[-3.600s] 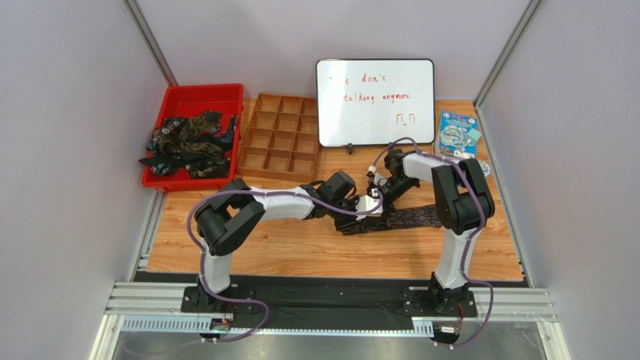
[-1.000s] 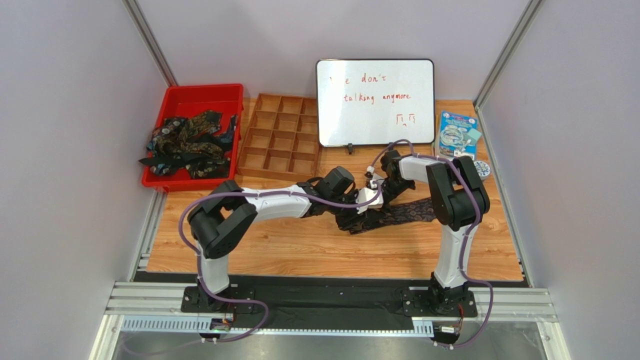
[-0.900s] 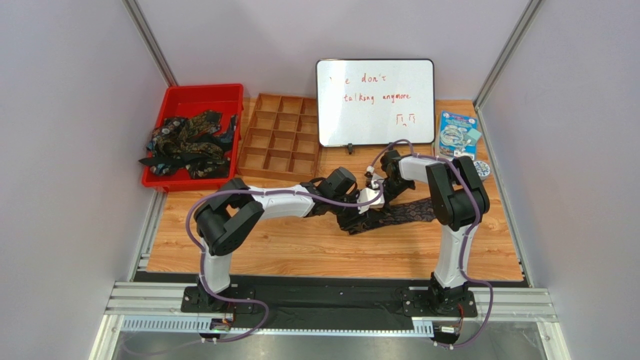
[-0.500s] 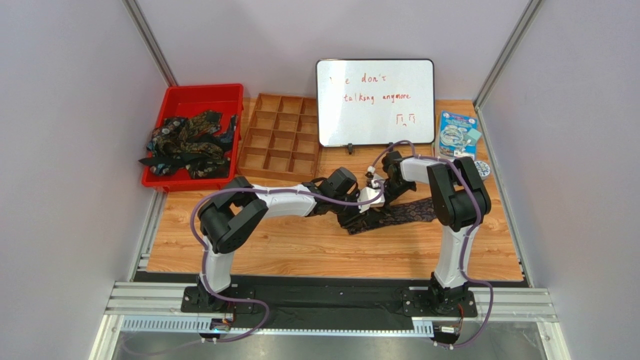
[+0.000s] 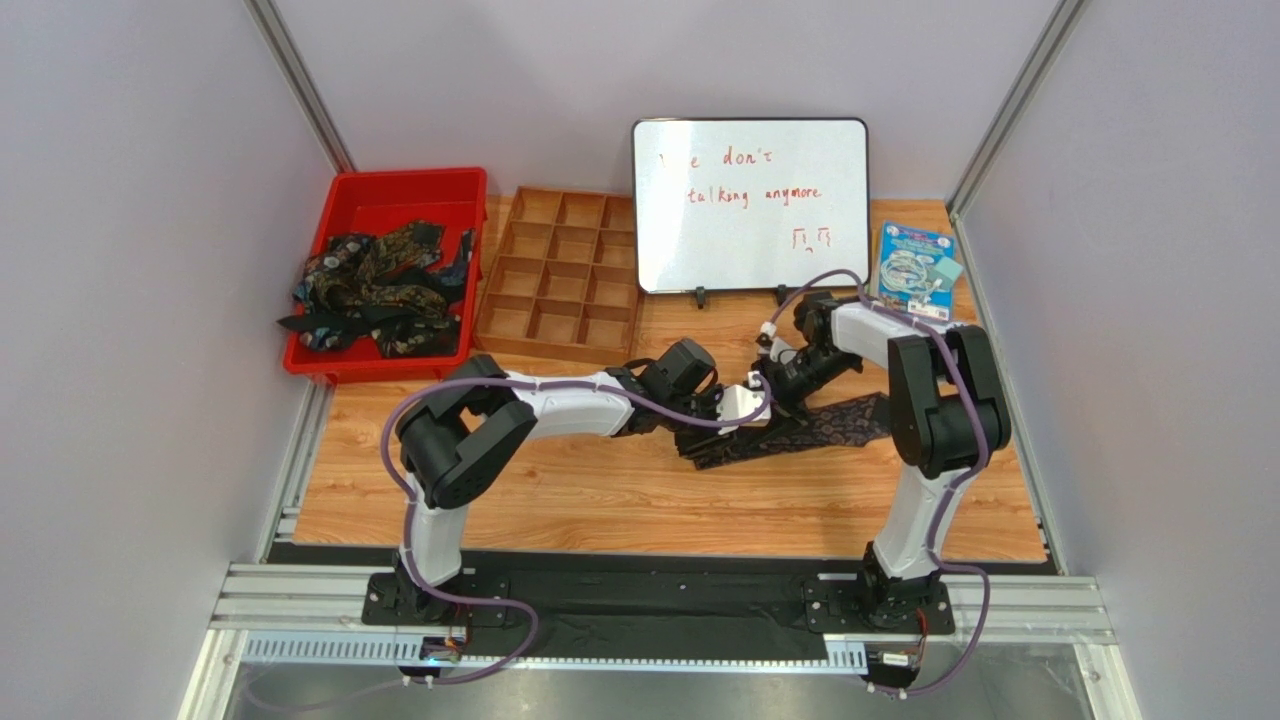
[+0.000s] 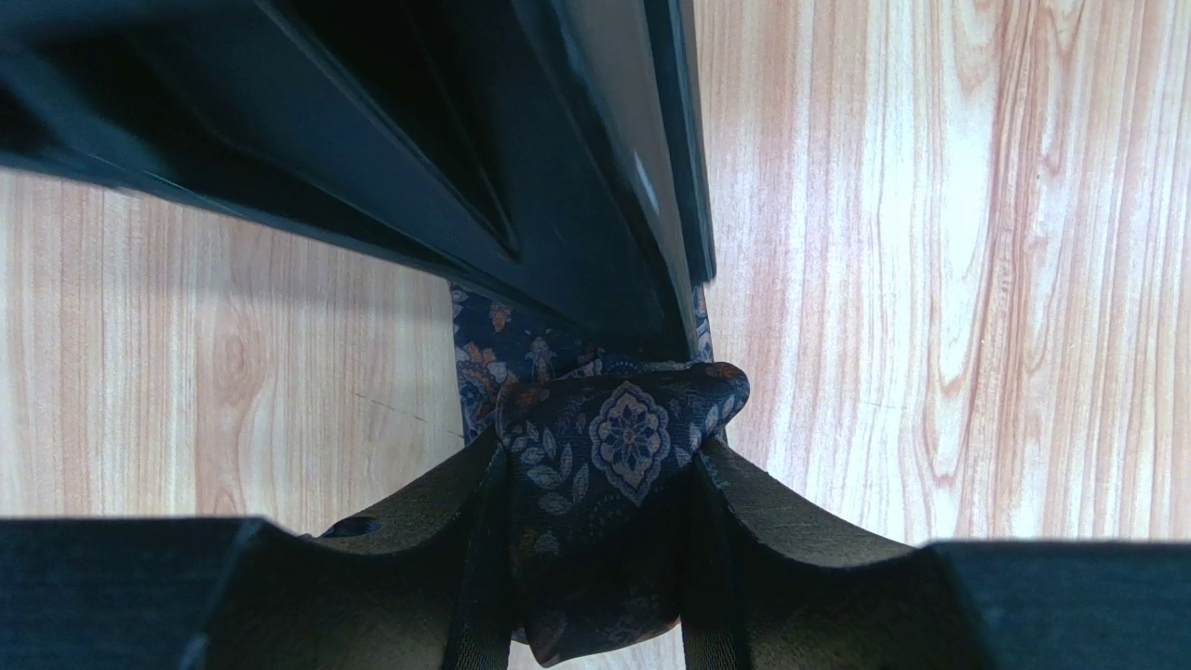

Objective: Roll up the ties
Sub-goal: Roll the tie at the center of the board.

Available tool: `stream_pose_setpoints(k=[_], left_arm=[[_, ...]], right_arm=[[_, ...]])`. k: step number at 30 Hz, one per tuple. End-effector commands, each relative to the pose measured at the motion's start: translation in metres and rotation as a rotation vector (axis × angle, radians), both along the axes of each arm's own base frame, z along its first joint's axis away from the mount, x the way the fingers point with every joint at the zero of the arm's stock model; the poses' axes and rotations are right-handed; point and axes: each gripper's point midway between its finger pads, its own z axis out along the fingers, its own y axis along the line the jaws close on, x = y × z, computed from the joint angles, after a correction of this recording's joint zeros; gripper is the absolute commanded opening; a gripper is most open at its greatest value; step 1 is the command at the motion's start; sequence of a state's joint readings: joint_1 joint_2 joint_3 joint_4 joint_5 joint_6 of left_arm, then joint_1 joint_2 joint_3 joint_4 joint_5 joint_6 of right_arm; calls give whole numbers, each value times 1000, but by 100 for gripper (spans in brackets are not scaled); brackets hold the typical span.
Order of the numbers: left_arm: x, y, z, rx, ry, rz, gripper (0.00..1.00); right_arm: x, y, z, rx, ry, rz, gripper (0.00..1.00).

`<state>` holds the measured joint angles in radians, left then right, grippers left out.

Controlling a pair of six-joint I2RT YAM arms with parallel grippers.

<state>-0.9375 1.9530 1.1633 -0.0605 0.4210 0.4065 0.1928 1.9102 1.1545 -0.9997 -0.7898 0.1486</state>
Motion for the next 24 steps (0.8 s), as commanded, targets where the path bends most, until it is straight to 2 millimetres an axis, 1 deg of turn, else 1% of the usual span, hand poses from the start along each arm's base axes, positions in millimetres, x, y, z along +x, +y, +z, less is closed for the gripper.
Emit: stream_pose_setpoints(k=[1, 2, 3, 5, 6, 8, 9, 11, 12, 14, 16, 17, 18, 20, 21, 22, 24], left_arm=[[-41, 55, -62, 250, 141, -38, 33], [-41, 54, -61, 247, 138, -41, 33], [-40, 53, -59, 243, 137, -42, 34], [-40, 51, -58, 239, 134, -46, 34], [-38, 51, -57, 237, 129, -46, 34], [-38, 50, -57, 237, 128, -48, 35], [-37, 50, -56, 236, 124, -51, 34], [-38, 50, -56, 237, 125, -53, 34], [-37, 51, -55, 237, 120, -54, 35], [-38, 52, -56, 238, 118, -61, 35], [-39, 53, -57, 241, 117, -65, 35], [-39, 54, -56, 243, 117, -67, 35], [-39, 54, -56, 241, 115, -68, 35], [-40, 55, -57, 245, 114, -73, 35], [-40, 56, -56, 245, 113, -74, 35], [-40, 56, -56, 245, 112, -75, 34], [-42, 58, -56, 246, 110, -79, 34]], right_arm=[[6, 6, 36, 84, -61, -19, 34], [5, 8, 35, 92, -44, -35, 35], [8, 12, 32, 100, -55, -39, 37], [5, 18, 27, 94, -30, -45, 38], [8, 21, 22, 100, -40, -44, 38], [7, 26, 16, 89, -37, -39, 36], [10, 28, 12, 89, -55, -39, 36], [12, 32, 8, 85, -62, -35, 35], [14, 32, 4, 74, -74, -28, 33], [14, 32, -3, 63, -67, -26, 32], [17, 33, -6, 59, -76, -22, 30], [18, 33, -10, 50, -76, -18, 28], [18, 33, -11, 49, -80, -14, 19], [20, 31, -15, 30, -84, -13, 6], [17, 29, -17, 22, -78, 2, 3], [18, 28, -18, 12, -82, 6, 1], [17, 20, -23, -23, -78, 5, 0]])
